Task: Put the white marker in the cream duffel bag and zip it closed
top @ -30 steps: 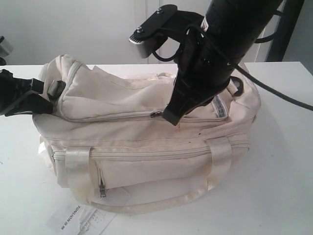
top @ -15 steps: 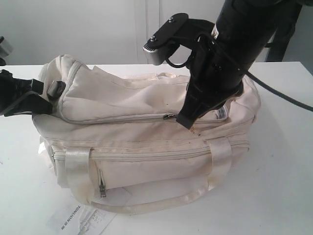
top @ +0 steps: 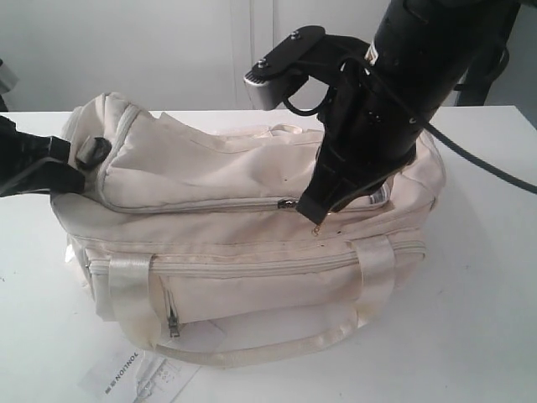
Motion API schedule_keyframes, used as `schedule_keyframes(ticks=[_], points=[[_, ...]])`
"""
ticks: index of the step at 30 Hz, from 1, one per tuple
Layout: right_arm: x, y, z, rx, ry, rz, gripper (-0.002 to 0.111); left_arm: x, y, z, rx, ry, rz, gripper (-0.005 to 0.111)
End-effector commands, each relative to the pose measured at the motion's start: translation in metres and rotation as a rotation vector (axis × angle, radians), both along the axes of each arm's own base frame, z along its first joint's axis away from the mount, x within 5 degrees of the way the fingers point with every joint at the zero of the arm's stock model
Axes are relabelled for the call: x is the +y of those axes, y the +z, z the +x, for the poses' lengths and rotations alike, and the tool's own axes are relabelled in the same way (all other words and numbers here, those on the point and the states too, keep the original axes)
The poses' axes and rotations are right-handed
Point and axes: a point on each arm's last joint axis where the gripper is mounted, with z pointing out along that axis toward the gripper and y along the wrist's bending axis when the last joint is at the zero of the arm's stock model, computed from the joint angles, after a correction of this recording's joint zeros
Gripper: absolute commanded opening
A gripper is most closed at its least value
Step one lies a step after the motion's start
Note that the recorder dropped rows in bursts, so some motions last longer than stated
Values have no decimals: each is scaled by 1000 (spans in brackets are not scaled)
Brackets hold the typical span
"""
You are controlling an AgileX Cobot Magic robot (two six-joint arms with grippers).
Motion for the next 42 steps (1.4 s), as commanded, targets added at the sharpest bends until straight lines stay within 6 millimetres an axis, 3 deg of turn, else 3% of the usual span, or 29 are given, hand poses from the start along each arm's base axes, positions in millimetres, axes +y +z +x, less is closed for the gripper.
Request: schedule_keyframes(ticks=[1, 4, 9, 14, 17, 26, 32, 40, 42], points=[[-5, 2, -2, 8, -1, -5, 0, 5, 19, -14, -73, -35, 126, 57], [-5, 2, -2, 8, -1, -5, 0, 6, 37, -23, -134, -41, 176, 74], [-4, 2, -2, 9, -1, -3, 0, -1, 71, -45, -281, -92, 215, 76], [-4, 2, -1, -1, -2, 2, 0, -45, 82, -63, -463, -544, 113, 69], [-3, 3, 0, -17, -3, 10, 0, -72, 77, -65, -569, -747, 67, 62], [-3, 4, 2, -39, -4, 19, 0, -123, 46, -55, -585, -979, 111, 61], [-2, 4, 4, -61, -8, 32, 0, -130, 22, -33, -541, -930, 164, 68], [-1, 5, 4, -64, -17, 37, 0, -135, 1, -18, -511, -924, 152, 67], [-1, 5, 4, -62, -20, 40, 0, -135, -3, -15, -498, -919, 155, 62]])
